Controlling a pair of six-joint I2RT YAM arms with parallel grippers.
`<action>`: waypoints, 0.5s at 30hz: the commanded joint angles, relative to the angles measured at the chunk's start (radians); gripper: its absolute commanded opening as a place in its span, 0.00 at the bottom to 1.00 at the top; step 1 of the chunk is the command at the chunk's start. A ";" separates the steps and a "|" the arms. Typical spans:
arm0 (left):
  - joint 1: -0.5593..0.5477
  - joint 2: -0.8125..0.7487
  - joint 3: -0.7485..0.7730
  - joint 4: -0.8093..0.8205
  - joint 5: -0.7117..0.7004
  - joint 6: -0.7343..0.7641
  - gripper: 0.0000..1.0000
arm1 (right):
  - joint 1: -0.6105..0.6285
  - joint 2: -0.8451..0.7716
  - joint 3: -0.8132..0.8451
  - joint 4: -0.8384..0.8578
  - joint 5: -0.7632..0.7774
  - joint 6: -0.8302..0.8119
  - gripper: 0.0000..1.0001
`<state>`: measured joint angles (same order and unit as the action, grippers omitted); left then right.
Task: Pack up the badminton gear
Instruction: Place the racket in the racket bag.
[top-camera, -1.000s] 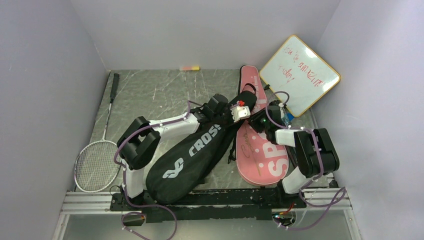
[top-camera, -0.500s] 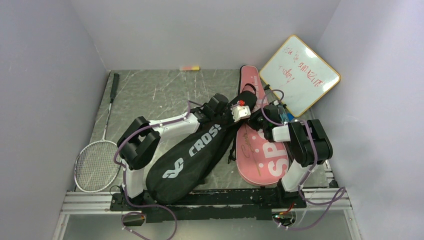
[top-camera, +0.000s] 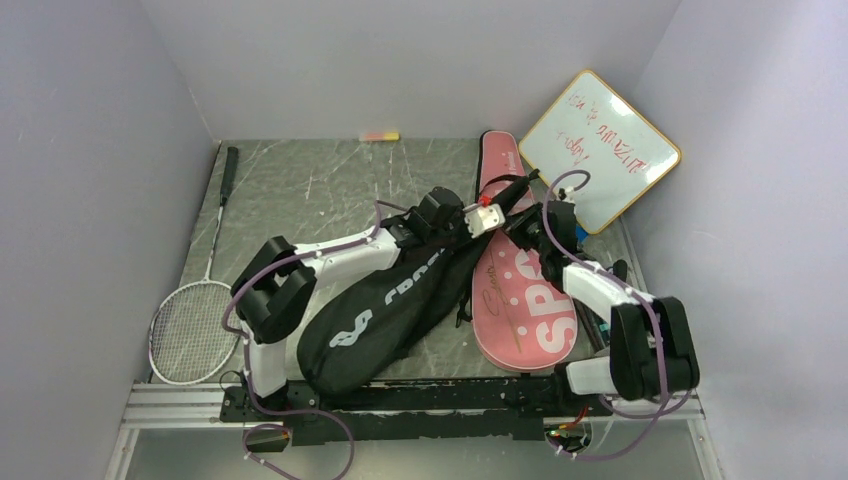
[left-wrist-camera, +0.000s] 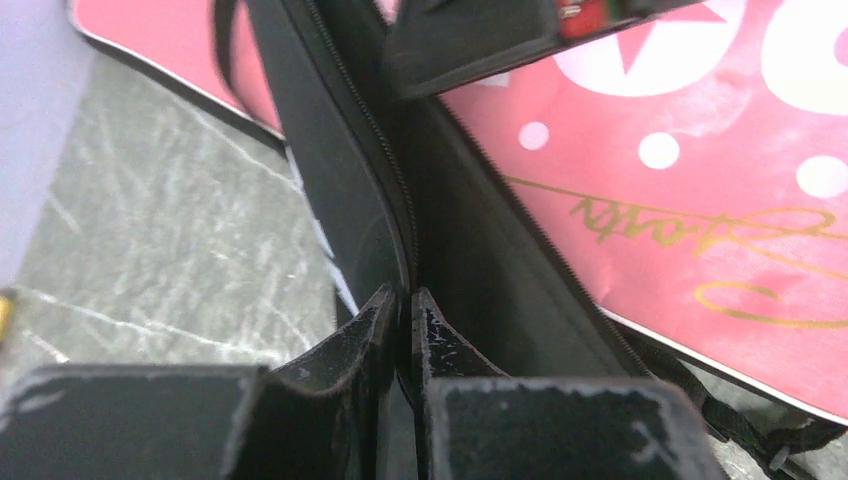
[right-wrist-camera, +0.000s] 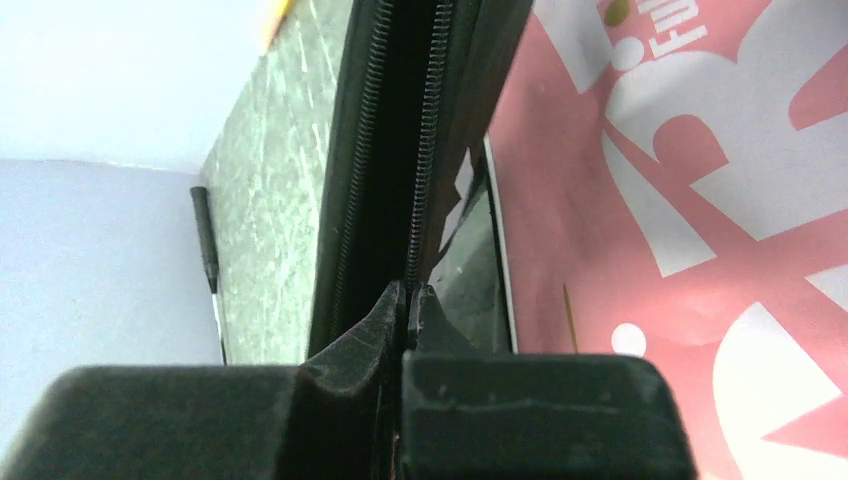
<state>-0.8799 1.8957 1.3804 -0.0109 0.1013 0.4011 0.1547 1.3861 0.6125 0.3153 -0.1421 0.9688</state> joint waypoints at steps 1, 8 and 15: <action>0.007 -0.107 0.025 0.053 -0.137 -0.024 0.16 | -0.006 -0.123 0.040 -0.090 0.076 -0.037 0.00; 0.006 -0.174 -0.026 0.099 -0.111 -0.034 0.51 | -0.006 -0.202 0.059 -0.140 0.052 -0.033 0.00; 0.006 -0.132 0.013 0.043 -0.070 -0.038 0.64 | -0.006 -0.224 0.068 -0.155 0.049 -0.033 0.00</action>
<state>-0.8757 1.7477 1.3682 0.0414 0.0044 0.3744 0.1520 1.1950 0.6239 0.1471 -0.0948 0.9489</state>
